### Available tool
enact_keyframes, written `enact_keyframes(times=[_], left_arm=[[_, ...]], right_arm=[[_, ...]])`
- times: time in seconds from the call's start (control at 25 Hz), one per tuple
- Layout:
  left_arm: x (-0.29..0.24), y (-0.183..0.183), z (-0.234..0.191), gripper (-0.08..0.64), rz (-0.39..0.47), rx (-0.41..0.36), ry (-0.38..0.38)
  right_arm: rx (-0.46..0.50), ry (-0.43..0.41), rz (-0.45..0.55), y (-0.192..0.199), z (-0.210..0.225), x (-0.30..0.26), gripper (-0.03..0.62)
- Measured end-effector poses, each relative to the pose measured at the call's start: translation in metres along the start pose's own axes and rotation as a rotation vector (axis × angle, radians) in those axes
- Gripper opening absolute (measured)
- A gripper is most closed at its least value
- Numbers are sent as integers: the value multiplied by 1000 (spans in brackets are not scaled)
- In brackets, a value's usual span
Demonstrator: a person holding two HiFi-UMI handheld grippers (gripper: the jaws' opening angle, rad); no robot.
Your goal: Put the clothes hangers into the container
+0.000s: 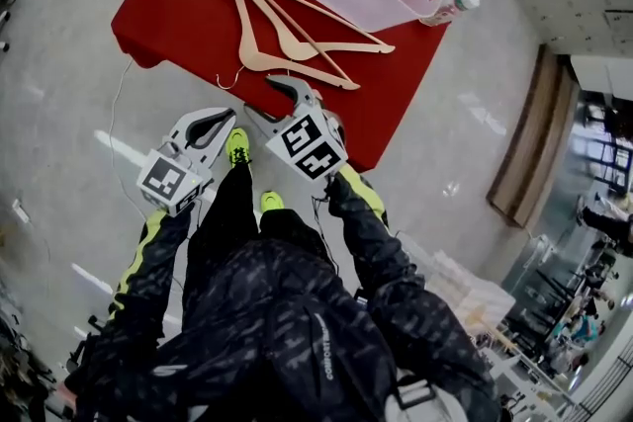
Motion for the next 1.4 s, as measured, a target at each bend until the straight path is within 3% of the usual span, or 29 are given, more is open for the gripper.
enact_keyframes(times=[0.4,0.76,1.2,1.4], left_arm=[[-14,21,-44,12,-8,8,11],[-17,30,-72,12,-18,33,10],[-11,43,-91,12,-27,75,8],[-14,45,-99,12,-14,76,12]], right_arm=[[-8,6,-63,6,19,-53,239],[10,-14,-175,26,43,-85,273],[102,-52,-334,36,61,-113,300],[90,-61,-396,45,71,-123,304]])
Point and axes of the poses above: the fingertips, and each gripper's own axes: x backward along the fingers, z to its right, y out of its underside, the point moved 5 cm from there along x, backward along the fingers, and after that the axes turned 1 degree about -z, right-handed, at the moved point
